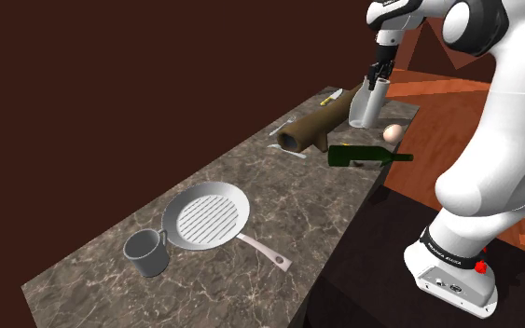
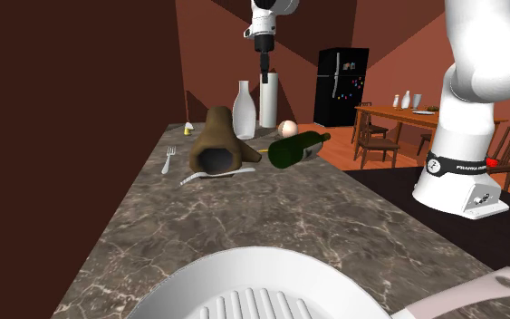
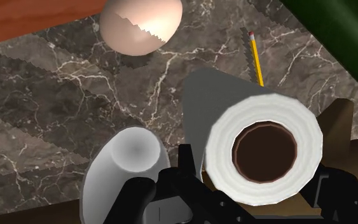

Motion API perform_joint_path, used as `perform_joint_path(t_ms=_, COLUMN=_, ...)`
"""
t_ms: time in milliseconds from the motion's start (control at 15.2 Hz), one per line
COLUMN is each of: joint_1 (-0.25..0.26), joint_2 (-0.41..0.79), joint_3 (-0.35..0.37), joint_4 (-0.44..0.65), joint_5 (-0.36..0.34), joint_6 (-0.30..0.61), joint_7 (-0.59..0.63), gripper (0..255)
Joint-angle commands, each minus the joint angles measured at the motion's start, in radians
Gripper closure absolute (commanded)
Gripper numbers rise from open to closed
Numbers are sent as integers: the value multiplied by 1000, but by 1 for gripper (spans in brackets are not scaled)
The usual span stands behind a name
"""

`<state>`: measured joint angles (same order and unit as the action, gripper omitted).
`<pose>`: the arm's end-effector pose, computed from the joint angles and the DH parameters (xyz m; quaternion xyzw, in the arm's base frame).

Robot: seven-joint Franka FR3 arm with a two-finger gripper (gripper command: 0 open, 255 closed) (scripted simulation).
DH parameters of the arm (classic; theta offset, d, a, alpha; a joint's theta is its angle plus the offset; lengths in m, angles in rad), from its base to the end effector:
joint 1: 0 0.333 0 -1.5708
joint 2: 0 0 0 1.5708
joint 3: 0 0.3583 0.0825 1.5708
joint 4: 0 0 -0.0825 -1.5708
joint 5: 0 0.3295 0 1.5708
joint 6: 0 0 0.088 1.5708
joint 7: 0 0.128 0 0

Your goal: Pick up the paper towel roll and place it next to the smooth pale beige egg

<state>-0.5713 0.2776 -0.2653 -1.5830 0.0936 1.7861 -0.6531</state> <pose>0.4187 -0.4214 0.5104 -0.9945 0.0993 0.0174 0.0286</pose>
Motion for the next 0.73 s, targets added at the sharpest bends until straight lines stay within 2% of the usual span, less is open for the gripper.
perform_joint_path(t_ms=0, joint_1=1, joint_2=2, joint_3=1, joint_4=-23, joint_5=1, joint_6=26, joint_7=-1, gripper=255)
perform_joint_path(t_ms=660, joint_1=1, joint_2=28, joint_3=4, joint_4=-115, joint_5=11, joint_6=142, joint_7=-10, gripper=255)
